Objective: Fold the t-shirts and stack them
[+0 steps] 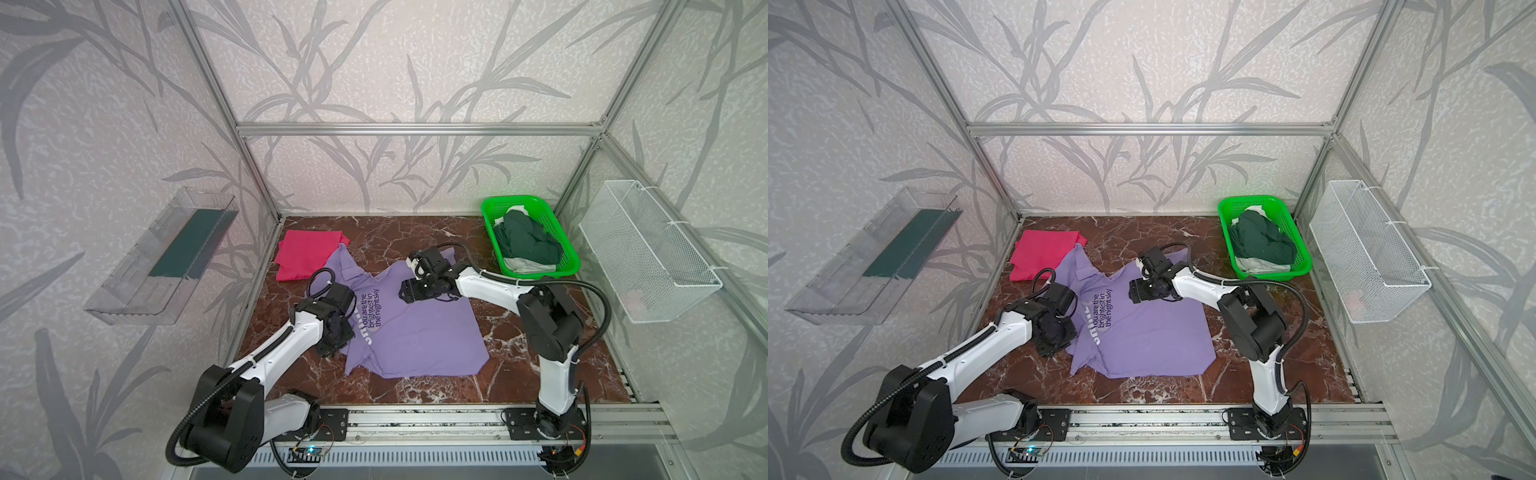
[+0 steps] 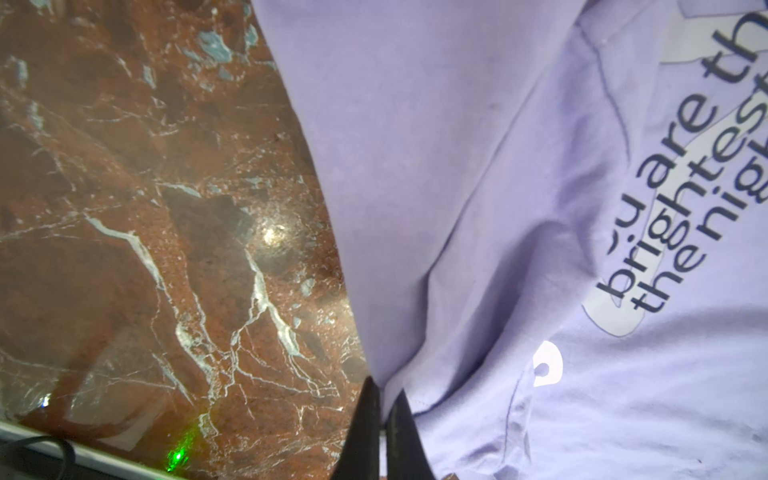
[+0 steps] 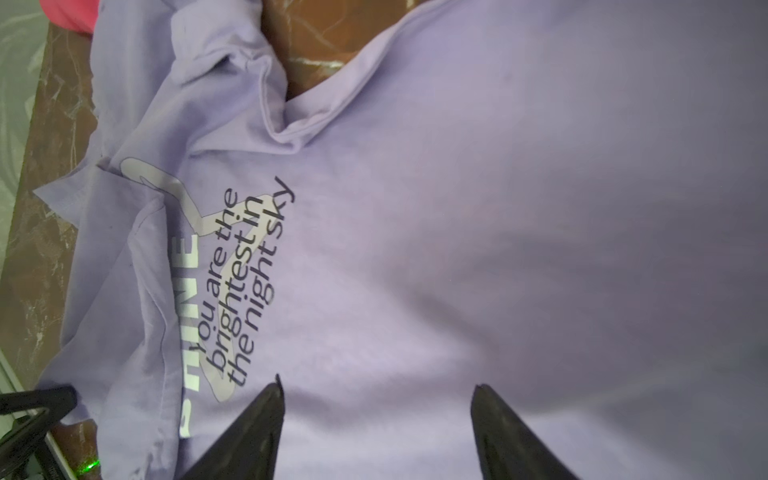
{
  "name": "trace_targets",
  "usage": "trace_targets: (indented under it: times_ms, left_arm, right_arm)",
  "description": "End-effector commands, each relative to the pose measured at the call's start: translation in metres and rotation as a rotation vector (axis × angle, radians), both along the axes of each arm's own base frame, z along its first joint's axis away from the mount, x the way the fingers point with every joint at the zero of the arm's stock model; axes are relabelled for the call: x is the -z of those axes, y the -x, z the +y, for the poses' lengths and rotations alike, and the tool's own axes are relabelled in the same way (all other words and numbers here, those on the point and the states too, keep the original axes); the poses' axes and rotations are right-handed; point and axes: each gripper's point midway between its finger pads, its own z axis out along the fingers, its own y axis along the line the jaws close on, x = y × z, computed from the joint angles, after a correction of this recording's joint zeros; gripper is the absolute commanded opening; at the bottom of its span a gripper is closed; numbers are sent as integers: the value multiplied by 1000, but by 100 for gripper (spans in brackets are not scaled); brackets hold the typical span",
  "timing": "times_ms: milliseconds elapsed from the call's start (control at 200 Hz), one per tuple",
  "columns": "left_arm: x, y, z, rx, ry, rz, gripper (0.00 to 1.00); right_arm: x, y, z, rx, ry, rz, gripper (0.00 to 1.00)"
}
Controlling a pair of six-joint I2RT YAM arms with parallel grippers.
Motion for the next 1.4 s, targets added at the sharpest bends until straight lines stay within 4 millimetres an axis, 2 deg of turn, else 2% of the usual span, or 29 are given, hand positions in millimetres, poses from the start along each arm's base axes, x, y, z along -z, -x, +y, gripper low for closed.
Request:
trace_targets:
  times_ms: [0,105,250,410,520,735,880,970,1130,1334,1399]
  left_arm:
    - [3,5,4,0,-16,13,6]
    - [5,9,5,14,-25,39,8]
    - [11,13,3,27,-17,71,12]
    - [21,15,1,37,-5,95,20]
    - [28,14,-2,42,8,99,21]
    - [30,4,-10,57,36,71,21]
    - [13,-19,-34,126,132,-65,28]
    - [9,-28,-43,144,172,-106,31]
    - [14,-33,-53,190,182,-82,30]
    - [24,-27,-55,211,153,-20,26]
    - [28,-26,-55,213,144,-4,21]
  right_arm:
    - [20,4,27,11,-65,75,71]
    - [42,-1,27,52,-42,109,71]
    - [66,-11,-3,145,67,135,71]
    - [69,-28,-38,234,99,145,71]
    - [67,-35,-51,257,102,143,71]
    - [63,-38,-54,266,91,140,71]
    - [62,-38,-53,264,81,142,71]
    - [62,-37,-53,261,82,141,71]
    - [62,-35,-54,259,81,144,71]
    - [62,-35,-54,260,75,143,71]
    - [62,-36,-53,262,74,142,71]
